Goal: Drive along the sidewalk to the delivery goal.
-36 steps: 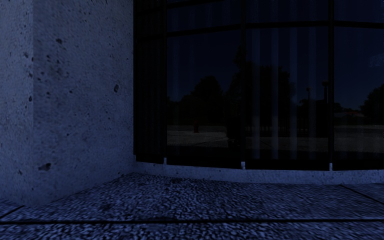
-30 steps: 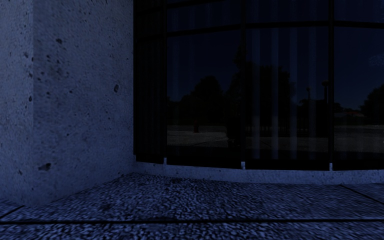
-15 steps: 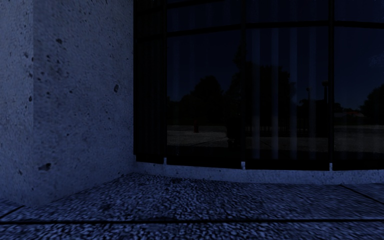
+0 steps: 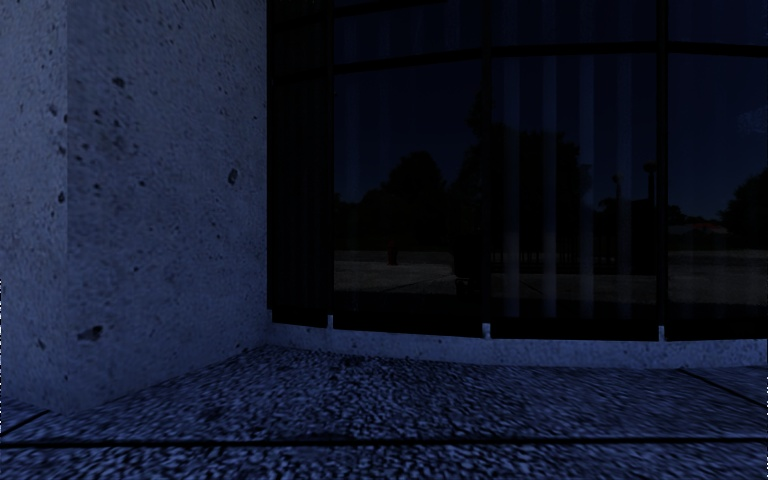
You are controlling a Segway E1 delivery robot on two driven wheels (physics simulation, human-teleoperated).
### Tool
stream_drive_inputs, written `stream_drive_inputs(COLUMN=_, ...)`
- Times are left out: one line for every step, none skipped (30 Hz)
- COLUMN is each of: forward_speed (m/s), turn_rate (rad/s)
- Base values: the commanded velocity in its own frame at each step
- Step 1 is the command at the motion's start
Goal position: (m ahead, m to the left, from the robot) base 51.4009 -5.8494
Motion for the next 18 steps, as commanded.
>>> stream_drive_inputs(forward_speed=-0.94, turn_rate=-0.39)
stream_drive_inputs(forward_speed=-0.94, turn_rate=-0.39)
stream_drive_inputs(forward_speed=-0.96, turn_rate=-0.51)
stream_drive_inputs(forward_speed=-0.96, turn_rate=-0.56)
stream_drive_inputs(forward_speed=-0.96, turn_rate=-0.57)
stream_drive_inputs(forward_speed=-0.96, turn_rate=-0.57)
stream_drive_inputs(forward_speed=-0.96, turn_rate=-0.57)
stream_drive_inputs(forward_speed=-0.96, turn_rate=-0.57)
stream_drive_inputs(forward_speed=-0.96, turn_rate=-0.57)
stream_drive_inputs(forward_speed=-0.97, turn_rate=-0.57)
stream_drive_inputs(forward_speed=-1.0, turn_rate=-0.57)
stream_drive_inputs(forward_speed=-1.0, turn_rate=-0.57)
stream_drive_inputs(forward_speed=-1.0, turn_rate=-0.57)
stream_drive_inputs(forward_speed=-1.0, turn_rate=-0.57)
stream_drive_inputs(forward_speed=-1.0, turn_rate=-0.57)
stream_drive_inputs(forward_speed=-0.99, turn_rate=-0.57)
stream_drive_inputs(forward_speed=-0.99, turn_rate=-0.57)
stream_drive_inputs(forward_speed=-0.99, turn_rate=-0.57)
